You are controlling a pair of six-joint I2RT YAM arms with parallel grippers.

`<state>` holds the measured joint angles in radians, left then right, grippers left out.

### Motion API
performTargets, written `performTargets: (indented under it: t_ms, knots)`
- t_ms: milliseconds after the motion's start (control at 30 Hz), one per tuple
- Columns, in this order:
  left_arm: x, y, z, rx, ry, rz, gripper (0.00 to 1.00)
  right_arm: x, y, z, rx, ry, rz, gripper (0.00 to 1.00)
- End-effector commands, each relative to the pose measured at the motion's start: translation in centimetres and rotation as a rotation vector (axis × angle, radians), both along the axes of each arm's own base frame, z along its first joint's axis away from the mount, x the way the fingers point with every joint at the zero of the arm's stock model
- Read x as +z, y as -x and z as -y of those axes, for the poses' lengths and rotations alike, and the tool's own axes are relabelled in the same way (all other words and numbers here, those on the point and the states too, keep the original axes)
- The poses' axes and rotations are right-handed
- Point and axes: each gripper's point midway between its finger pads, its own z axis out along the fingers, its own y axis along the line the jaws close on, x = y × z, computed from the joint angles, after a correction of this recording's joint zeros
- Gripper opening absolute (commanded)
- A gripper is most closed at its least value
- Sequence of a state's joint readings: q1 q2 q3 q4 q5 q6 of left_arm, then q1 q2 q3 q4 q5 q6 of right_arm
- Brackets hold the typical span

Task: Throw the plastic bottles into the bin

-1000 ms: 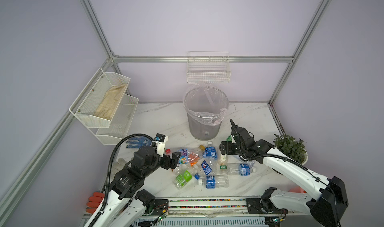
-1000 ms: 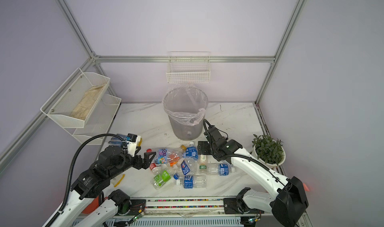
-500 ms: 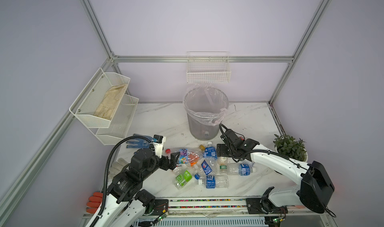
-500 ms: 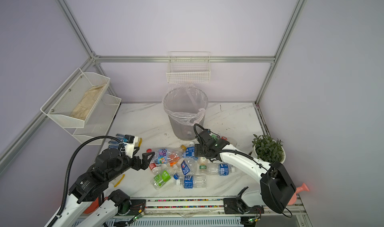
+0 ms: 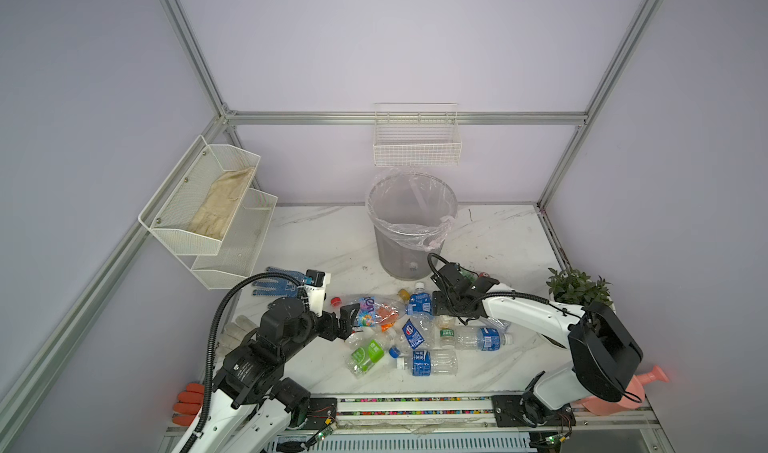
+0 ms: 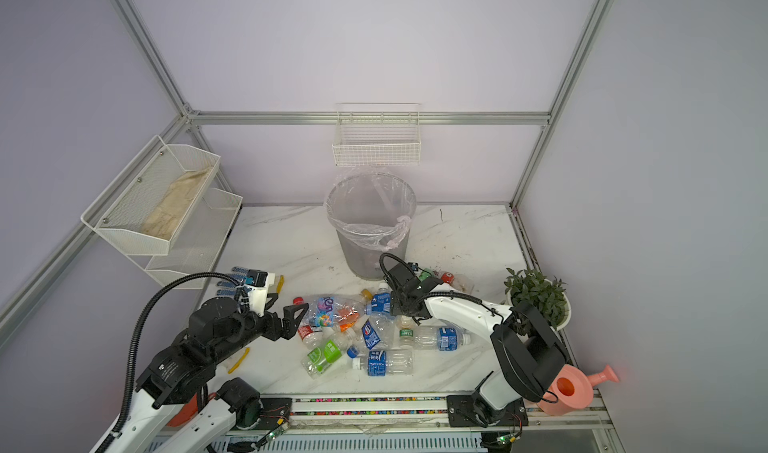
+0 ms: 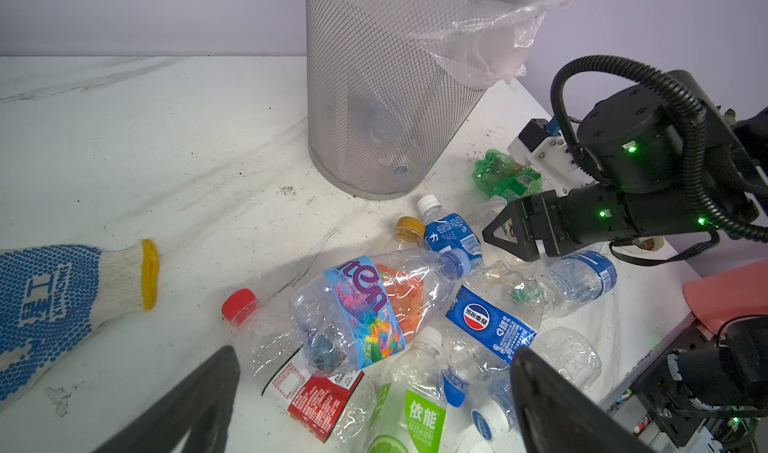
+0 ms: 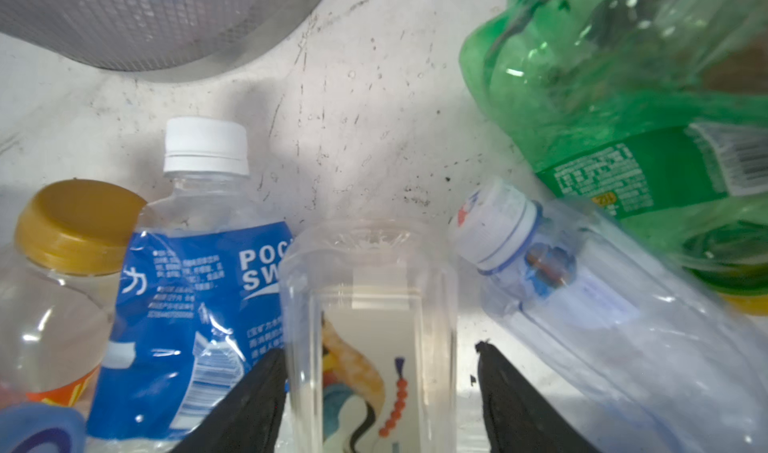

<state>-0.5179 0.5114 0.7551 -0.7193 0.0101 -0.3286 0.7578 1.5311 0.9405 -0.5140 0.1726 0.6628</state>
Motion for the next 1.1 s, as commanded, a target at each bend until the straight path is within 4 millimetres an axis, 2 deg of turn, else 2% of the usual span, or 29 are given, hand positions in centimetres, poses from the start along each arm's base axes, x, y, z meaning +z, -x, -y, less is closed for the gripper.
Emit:
performTargets:
  t_ms: [0, 200, 367, 533, 600, 867, 1067]
  knots:
    - [-0.7, -0.3, 0.1, 0.016, 0.018, -0.004, 1.0, -0.6, -0.1, 0.4, -0.026, 0.024, 0.01, 0.7]
    - [-0.8, -0.4, 0.1, 0.015, 0.016, -0.004, 1.0, -1.5, 0.1, 0.2, -0.018, 0.02, -0.008, 0.64]
    - [-0.8, -0.4, 0.1, 0.014, 0.015, -0.005, 1.0, -2.4, 0.2, 0.4, -0.019, 0.035, -0.024, 0.71]
    - [-0.8, -0.4, 0.2, 0.015, 0.017, -0.005, 1.0, -2.6, 0.2, 0.5, -0.025, 0.043, -0.023, 0.72]
    - [-0.8, -0.4, 0.2, 0.014, 0.017, -0.005, 1.0, -2.4, 0.2, 0.6, -0.031, 0.042, -0.017, 0.7]
    - [-0.8, -0.4, 0.1, 0.016, 0.016, -0.006, 1.0, 0.2, -0.3, 0.8, -0.05, 0.024, 0.032, 0.52]
    - [-0.8, -0.4, 0.1, 0.017, 0.016, -0.005, 1.0, 5.2, -0.9, 0.4, -0.051, -0.038, 0.119, 0.46]
